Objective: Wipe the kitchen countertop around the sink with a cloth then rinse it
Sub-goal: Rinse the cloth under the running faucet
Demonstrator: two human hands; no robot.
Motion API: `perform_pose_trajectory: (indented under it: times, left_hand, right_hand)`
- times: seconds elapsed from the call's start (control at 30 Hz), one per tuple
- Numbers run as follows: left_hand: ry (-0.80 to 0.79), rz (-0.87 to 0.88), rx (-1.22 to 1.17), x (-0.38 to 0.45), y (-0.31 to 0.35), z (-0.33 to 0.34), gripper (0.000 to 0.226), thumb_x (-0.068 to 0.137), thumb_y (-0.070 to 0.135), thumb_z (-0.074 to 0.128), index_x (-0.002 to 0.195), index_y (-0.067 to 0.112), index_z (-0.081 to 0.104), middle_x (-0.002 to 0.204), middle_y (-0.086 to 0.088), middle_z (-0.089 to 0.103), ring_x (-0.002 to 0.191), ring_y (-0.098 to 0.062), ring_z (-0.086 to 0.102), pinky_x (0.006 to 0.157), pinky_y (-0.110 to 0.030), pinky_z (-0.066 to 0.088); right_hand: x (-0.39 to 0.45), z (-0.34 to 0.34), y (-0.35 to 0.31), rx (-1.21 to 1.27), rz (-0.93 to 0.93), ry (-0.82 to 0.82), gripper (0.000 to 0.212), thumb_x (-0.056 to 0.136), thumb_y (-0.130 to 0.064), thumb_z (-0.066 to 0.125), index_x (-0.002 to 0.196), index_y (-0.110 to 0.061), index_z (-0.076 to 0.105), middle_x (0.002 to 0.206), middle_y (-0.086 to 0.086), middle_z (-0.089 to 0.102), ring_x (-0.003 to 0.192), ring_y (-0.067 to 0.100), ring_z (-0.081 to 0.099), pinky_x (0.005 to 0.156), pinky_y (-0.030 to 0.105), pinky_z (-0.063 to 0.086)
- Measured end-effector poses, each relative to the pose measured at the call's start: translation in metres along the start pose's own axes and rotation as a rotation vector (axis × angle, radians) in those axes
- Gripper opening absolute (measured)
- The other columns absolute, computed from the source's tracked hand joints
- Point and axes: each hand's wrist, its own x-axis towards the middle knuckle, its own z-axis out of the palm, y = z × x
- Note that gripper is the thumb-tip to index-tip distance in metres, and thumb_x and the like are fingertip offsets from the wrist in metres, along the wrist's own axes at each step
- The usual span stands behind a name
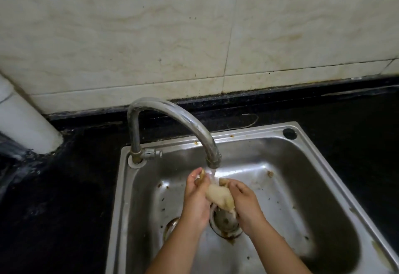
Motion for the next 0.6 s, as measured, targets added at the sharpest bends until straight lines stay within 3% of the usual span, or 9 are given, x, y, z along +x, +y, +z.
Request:
perform_pose_trajectory:
  times: [0.1,0.17,0.23,0.27,0.33,0.4,0.47,0.53,0.6]
  left_hand:
    - [0.029,-0.003,0.077,0.004,-0.009,-0.013,0.042,0.091,-0.008,0.039,0.12,0.023,0.038,0.093,-0.01,0.055,0.078,-0.019,0.055,0.047,-0.017,0.051]
    - [0.058,-0.091,-0.019,0.007,-0.011,-0.015,0.045,0.091,-0.01,0.037,0.121,0.023,0.038,0.087,-0.014,0.06,0.073,-0.024,0.059,0.044,-0.019,0.051]
    - [0.025,-0.235,-0.112,0.006,-0.009,-0.01,0.02,0.092,0.004,0.04,0.105,0.01,0.054,0.069,-0.016,0.067,0.058,-0.025,0.065,0.041,-0.022,0.051]
    - [-0.017,-0.311,-0.103,0.006,-0.007,-0.006,0.025,0.091,0.014,0.042,0.085,0.002,0.063,0.058,-0.015,0.066,0.05,-0.024,0.065,0.04,-0.023,0.051]
    - [-0.044,-0.395,-0.088,0.013,-0.011,-0.001,0.05,0.089,0.024,0.045,0.047,0.003,0.063,0.044,-0.011,0.059,0.04,-0.021,0.061,0.037,-0.021,0.048]
    - [-0.058,-0.437,-0.054,0.017,-0.016,0.004,0.05,0.089,0.024,0.049,0.043,0.007,0.057,0.045,-0.008,0.053,0.041,-0.02,0.057,0.042,-0.021,0.048]
    - [-0.06,-0.437,0.047,0.016,-0.019,0.006,0.053,0.091,0.019,0.046,0.04,0.009,0.054,0.043,-0.007,0.049,0.038,-0.017,0.053,0.042,-0.018,0.045]
    - [-0.064,-0.442,0.067,0.019,-0.018,0.007,0.059,0.095,0.01,0.037,0.038,0.009,0.051,0.034,-0.004,0.045,0.029,-0.013,0.048,0.036,-0.013,0.04]
    - [-0.044,-0.421,-0.013,0.024,-0.013,0.01,0.045,0.096,0.007,0.034,0.053,0.008,0.046,0.033,-0.002,0.044,0.027,-0.011,0.045,0.034,-0.011,0.037]
  right_hand:
    - [0.002,-0.006,-0.012,-0.069,-0.164,0.125,0.027,0.096,-0.007,0.043,0.077,-0.021,0.056,0.081,0.005,0.06,0.072,0.013,0.055,0.064,0.023,0.046]
    - [-0.003,-0.008,-0.017,-0.17,-0.29,0.077,0.026,0.095,-0.01,0.046,0.071,-0.021,0.051,0.07,-0.003,0.054,0.062,0.0,0.051,0.056,0.012,0.041]
    - [-0.01,-0.004,-0.017,-0.261,-0.383,-0.01,0.026,0.089,-0.025,0.057,0.066,-0.021,0.047,0.061,-0.009,0.051,0.056,-0.005,0.05,0.054,0.011,0.038]
    - [-0.014,-0.002,-0.015,-0.279,-0.406,-0.031,0.028,0.081,-0.039,0.059,0.063,-0.022,0.045,0.055,-0.009,0.051,0.053,-0.004,0.048,0.053,0.012,0.036]
    - [-0.016,0.001,-0.005,-0.363,-0.434,-0.026,0.036,0.064,-0.059,0.048,0.06,-0.024,0.04,0.054,-0.014,0.053,0.052,0.001,0.044,0.052,0.018,0.033]
    - [-0.015,0.002,0.0,-0.472,-0.461,-0.019,0.036,0.062,-0.064,0.039,0.058,-0.027,0.036,0.059,-0.02,0.055,0.053,0.004,0.043,0.057,0.027,0.036]
    - [-0.015,0.002,0.004,-0.502,-0.506,-0.026,0.033,0.065,-0.062,0.035,0.057,-0.03,0.035,0.056,-0.011,0.053,0.057,0.004,0.049,0.06,0.028,0.038]
    - [-0.013,0.003,0.007,-0.519,-0.573,-0.048,0.034,0.069,-0.058,0.036,0.057,-0.027,0.039,0.054,-0.011,0.045,0.063,-0.002,0.052,0.058,0.017,0.037]
    - [-0.012,0.007,0.009,-0.582,-0.652,-0.026,0.044,0.075,-0.055,0.036,0.059,-0.017,0.052,0.058,-0.015,0.048,0.064,-0.005,0.053,0.054,0.006,0.033]
